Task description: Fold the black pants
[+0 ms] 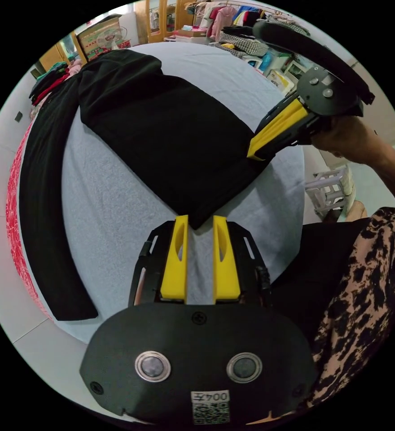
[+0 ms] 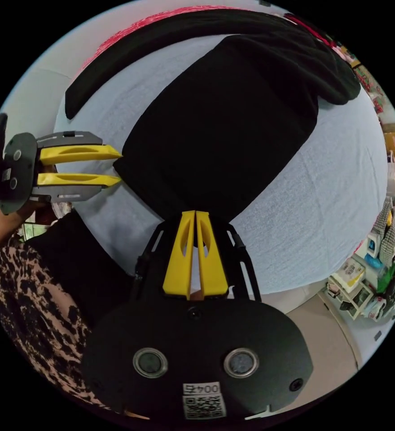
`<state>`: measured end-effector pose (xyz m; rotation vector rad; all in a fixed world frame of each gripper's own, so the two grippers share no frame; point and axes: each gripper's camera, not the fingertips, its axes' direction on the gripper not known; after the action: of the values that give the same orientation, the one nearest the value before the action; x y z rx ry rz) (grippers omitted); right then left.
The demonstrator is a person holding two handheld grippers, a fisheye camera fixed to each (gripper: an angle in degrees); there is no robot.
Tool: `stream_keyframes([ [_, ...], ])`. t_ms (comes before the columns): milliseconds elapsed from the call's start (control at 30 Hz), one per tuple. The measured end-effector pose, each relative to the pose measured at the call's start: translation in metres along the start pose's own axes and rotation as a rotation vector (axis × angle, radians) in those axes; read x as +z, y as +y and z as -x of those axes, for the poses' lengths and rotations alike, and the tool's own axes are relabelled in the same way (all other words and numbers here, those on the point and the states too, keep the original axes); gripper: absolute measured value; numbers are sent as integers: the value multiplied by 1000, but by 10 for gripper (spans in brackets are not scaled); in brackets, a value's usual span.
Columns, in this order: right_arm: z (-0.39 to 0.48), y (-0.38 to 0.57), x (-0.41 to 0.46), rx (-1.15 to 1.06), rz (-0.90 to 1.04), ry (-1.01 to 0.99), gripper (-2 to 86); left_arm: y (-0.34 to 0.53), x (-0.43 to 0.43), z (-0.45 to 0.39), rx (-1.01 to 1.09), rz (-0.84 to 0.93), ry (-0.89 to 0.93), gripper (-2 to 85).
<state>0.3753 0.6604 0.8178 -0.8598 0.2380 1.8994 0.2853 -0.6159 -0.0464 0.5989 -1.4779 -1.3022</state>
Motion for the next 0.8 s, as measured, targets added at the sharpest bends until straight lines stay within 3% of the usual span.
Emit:
stream_keyframes([
  [467, 3, 42, -15, 11, -22, -35, -7, 3, 24, -1, 30, -23, 55, 105],
  [800, 20, 64, -23, 62, 15, 76, -6, 3, 27, -23, 125, -83, -146, 103],
])
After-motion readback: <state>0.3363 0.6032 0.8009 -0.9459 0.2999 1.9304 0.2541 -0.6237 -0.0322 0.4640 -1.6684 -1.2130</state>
